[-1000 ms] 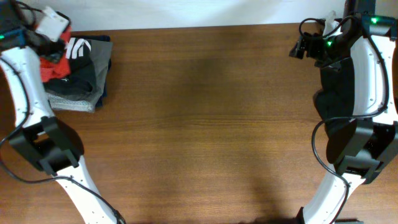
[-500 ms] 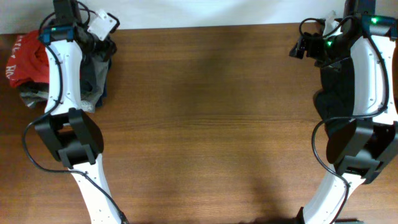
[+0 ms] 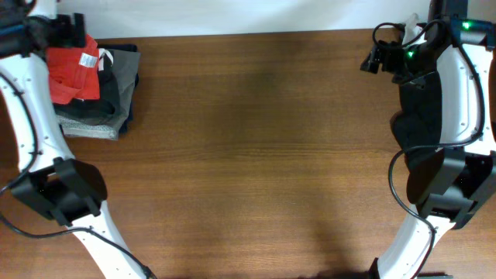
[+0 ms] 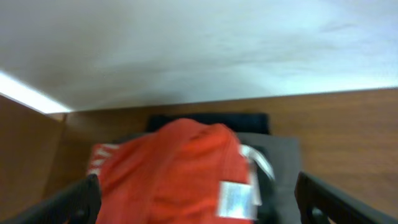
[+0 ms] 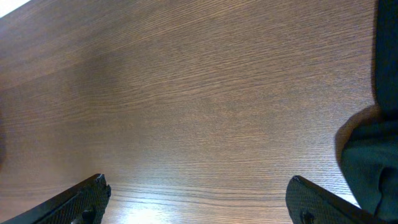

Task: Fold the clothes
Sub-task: 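Lower the bundle onto the stack and open the left gripper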

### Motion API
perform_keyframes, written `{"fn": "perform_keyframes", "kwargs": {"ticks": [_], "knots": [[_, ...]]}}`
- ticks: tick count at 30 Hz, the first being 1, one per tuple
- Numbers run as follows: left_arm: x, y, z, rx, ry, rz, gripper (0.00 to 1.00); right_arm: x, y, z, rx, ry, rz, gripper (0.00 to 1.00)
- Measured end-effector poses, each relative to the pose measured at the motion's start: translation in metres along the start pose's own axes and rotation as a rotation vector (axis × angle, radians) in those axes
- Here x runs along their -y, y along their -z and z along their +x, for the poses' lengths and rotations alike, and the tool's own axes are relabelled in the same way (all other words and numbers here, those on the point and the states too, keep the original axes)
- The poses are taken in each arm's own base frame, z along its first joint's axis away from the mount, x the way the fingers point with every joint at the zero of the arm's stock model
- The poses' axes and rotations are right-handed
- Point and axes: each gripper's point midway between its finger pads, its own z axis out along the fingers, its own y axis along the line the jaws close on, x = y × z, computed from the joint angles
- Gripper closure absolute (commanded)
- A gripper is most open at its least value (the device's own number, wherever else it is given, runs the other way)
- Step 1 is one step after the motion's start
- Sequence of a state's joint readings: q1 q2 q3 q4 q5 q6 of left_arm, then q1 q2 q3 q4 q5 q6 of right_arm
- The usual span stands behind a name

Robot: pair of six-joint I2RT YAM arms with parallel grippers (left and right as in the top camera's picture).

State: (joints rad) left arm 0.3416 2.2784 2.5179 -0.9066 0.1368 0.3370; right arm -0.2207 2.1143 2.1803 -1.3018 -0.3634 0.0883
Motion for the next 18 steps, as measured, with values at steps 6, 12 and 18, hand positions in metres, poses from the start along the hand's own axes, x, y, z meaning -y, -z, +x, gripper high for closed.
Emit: {"fn": "perform_keyframes", "kwargs": {"ticks": [6,12,18], "knots": [[-0.035,-0.026,0.016,0.010,0.028,-0.048,0.01,0.000,0.000,0.000,0.000,0.007,0.000,0.04],[-0.029,-0.095,0.083,-0.119,0.068,0.026,0.01,0.000,0.000,0.000,0.000,0.010,0.000,0.04],[-0.003,-0.151,0.136,-0.186,0.089,0.131,0.01,0.000,0.000,0.000,0.001,0.010,0.000,0.04]]}}
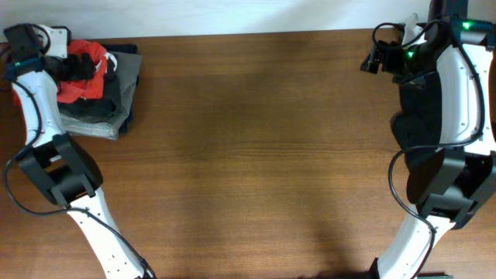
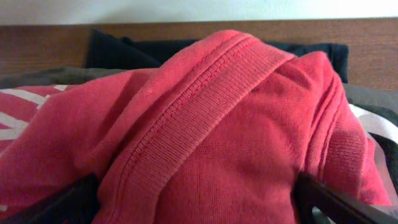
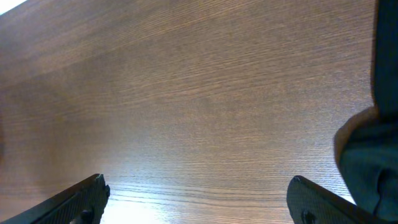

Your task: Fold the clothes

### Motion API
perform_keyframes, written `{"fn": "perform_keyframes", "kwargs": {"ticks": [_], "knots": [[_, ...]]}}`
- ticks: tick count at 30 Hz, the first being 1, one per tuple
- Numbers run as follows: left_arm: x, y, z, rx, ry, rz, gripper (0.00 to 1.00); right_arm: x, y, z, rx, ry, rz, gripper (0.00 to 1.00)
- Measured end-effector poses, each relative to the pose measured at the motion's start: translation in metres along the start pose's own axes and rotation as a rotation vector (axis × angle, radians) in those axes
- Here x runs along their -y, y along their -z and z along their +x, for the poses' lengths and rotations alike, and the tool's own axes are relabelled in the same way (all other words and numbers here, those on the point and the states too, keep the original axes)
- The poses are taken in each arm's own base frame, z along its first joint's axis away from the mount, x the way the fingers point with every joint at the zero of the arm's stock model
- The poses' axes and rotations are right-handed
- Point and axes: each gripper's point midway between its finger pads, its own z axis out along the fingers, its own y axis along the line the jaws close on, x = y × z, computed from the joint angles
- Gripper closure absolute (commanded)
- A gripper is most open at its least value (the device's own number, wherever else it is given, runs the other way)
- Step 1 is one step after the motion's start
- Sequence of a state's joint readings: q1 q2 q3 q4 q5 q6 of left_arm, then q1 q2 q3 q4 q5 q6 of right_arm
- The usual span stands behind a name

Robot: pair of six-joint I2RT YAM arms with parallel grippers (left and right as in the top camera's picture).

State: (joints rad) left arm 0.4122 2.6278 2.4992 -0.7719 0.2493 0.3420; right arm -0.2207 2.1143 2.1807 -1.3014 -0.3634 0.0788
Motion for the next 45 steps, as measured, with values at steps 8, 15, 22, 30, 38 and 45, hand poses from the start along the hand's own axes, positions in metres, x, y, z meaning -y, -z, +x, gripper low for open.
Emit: {"fn": "perform_keyframes", "kwargs": {"ticks": [8,15,22,30,38,45], "knots": [[0.012,-0.009,0.000,-0.010,-0.020,0.014,0.01,0.000,0.000,0.000,0.000,0.000,0.000,0.04],[0.033,-0.004,0.003,-0.053,-0.036,0.048,0.01,0.000,0.000,0.000,-0.001,0.001,0.000,0.00],[0.060,0.030,0.003,-0.115,-0.039,0.093,0.01,0.000,0.000,0.000,0.001,0.002,0.000,0.02],[0.063,0.116,-0.057,0.032,-0.070,0.040,0.01,-0.001,0.000,-0.010,0.040,0.024,-0.003,0.01],[0.072,0.214,-0.095,0.160,-0.098,-0.005,0.01,-0.023,0.049,-0.038,0.169,0.138,-0.009,0.01],[0.082,0.259,-0.094,0.171,-0.024,-0.002,0.01,-0.064,0.134,-0.043,0.328,0.293,0.014,0.01]]}}
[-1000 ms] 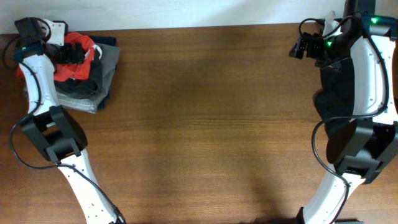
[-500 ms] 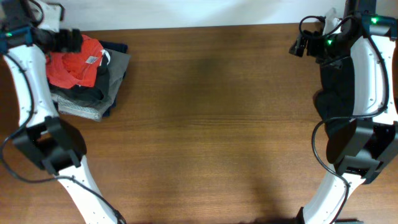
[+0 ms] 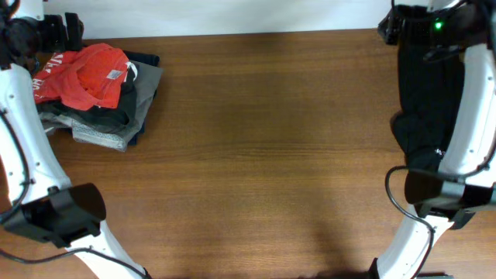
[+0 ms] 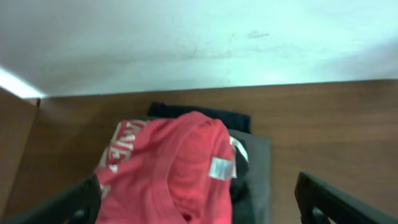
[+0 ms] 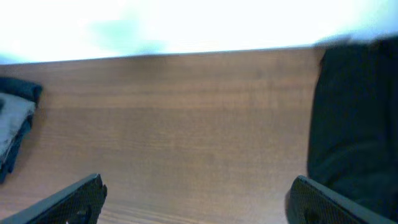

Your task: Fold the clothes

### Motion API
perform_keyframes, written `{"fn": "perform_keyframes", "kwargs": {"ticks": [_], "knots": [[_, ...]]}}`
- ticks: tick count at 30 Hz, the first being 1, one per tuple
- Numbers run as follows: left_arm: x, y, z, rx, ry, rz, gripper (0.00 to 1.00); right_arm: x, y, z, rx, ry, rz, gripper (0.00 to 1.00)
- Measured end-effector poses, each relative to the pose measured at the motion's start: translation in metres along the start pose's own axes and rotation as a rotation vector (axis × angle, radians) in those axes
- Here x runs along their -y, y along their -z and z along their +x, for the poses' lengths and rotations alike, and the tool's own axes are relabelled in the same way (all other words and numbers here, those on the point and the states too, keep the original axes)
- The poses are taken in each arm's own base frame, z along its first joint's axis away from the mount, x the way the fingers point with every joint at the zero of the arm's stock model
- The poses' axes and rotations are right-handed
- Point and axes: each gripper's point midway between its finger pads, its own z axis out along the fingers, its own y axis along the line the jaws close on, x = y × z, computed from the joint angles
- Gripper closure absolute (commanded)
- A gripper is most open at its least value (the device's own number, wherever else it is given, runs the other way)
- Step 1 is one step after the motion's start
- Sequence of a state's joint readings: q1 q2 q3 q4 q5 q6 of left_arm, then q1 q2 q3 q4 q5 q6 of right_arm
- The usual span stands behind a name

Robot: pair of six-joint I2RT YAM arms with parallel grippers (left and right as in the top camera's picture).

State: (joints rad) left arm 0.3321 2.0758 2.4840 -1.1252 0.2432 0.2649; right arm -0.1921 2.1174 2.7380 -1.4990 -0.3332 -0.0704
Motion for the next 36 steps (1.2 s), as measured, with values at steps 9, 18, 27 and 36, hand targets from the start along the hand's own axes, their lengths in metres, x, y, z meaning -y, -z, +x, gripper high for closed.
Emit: {"fn": "perform_keyframes", "kwargs": {"ticks": [9,18,27,36], "knots": [[0.004,0.010,0.005,-0.023,0.048,0.006,0.01,-0.047,0.089,-0.001,0.127,0.092,-0.005,0.01],[0.006,0.010,0.013,-0.056,0.061,0.014,0.01,-0.071,0.163,-0.002,0.290,0.144,0.000,0.01],[0.007,0.010,0.015,-0.063,0.062,0.016,0.01,-0.081,0.163,-0.001,0.291,0.153,-0.056,0.01],[0.007,0.010,0.015,-0.064,0.062,0.016,0.01,-0.082,0.163,-0.001,0.291,0.155,-0.065,0.02]]}}
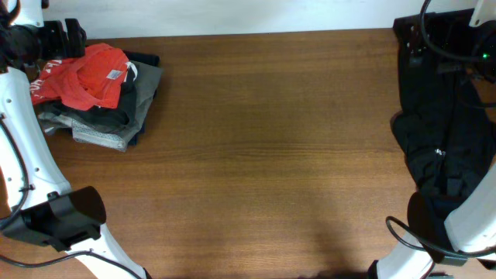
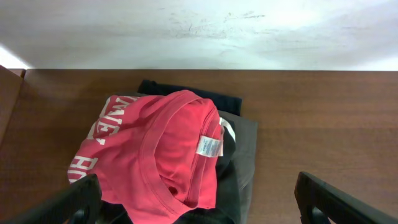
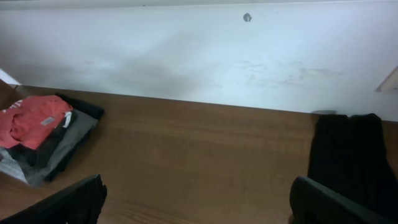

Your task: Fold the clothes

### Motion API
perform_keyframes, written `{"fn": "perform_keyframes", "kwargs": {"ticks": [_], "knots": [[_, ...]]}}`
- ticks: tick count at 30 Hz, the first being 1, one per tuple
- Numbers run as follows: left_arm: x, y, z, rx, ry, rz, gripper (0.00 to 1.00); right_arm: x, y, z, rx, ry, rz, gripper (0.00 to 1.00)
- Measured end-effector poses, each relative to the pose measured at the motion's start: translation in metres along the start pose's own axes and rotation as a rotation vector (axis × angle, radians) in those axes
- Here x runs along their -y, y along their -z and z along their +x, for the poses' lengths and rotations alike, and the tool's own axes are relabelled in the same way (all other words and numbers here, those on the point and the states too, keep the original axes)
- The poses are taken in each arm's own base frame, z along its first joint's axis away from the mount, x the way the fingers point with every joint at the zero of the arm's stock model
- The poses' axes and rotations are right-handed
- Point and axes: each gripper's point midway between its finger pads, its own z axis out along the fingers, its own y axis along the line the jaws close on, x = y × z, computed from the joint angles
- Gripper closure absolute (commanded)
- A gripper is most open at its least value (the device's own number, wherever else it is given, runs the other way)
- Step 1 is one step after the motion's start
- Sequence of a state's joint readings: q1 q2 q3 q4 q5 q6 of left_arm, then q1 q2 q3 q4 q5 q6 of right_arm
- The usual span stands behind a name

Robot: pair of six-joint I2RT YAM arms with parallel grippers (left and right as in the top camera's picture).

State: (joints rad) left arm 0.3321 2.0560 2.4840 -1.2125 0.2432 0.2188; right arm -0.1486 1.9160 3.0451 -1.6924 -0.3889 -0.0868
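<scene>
A red shirt (image 1: 87,71) with a white label lies crumpled on top of a stack of dark and grey clothes (image 1: 116,116) at the table's far left corner. My left gripper (image 2: 199,211) hangs above it, open, with its fingers (image 2: 74,200) spread wide and empty. A black garment (image 1: 434,116) sprawls unfolded along the right edge, partly under my right arm. The right gripper (image 3: 202,211) is raised high at the far right, open and empty. From there it looks across the table at the red shirt (image 3: 30,121) and the black garment (image 3: 348,152).
A white wall (image 3: 199,56) runs behind the brown wooden table (image 1: 271,147). The left arm's base (image 1: 62,217) stands near the front left, and the right arm's base (image 1: 457,232) near the front right.
My right gripper has risen and drawn back, so its view now takes in the wall and the whole table. The left gripper has barely moved over the red shirt. The clothes lie as before.
My left gripper hung over the red shirt at the far left, then sat close against it with its fingers apart. Afterwards it was off the shirt, and the stack lay a little further right. The right gripper stayed low beside the black garment, then was higher, and is higher still now.
</scene>
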Motion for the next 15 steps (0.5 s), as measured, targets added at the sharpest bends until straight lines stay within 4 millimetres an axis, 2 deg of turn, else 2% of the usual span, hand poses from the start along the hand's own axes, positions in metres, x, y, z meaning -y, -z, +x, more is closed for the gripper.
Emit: {"fn": "perform_keyframes", "kwargs": {"ticks": [5,9,11,15], "knots": [[0.000,0.000,0.000,0.000,0.000,0.000,0.01,0.008,0.000,0.001,-0.008,0.006,0.043,0.01],[0.000,0.000,0.000,0.000,0.000,0.000,0.01,0.012,-0.001,-0.012,0.039,0.062,0.068,0.01],[0.000,0.000,0.000,0.000,0.000,0.000,0.01,0.013,0.002,-0.019,0.080,0.092,0.080,0.01],[0.000,0.000,0.000,0.000,0.000,0.000,0.01,0.008,0.016,-0.017,0.161,0.137,0.096,0.01]]}}
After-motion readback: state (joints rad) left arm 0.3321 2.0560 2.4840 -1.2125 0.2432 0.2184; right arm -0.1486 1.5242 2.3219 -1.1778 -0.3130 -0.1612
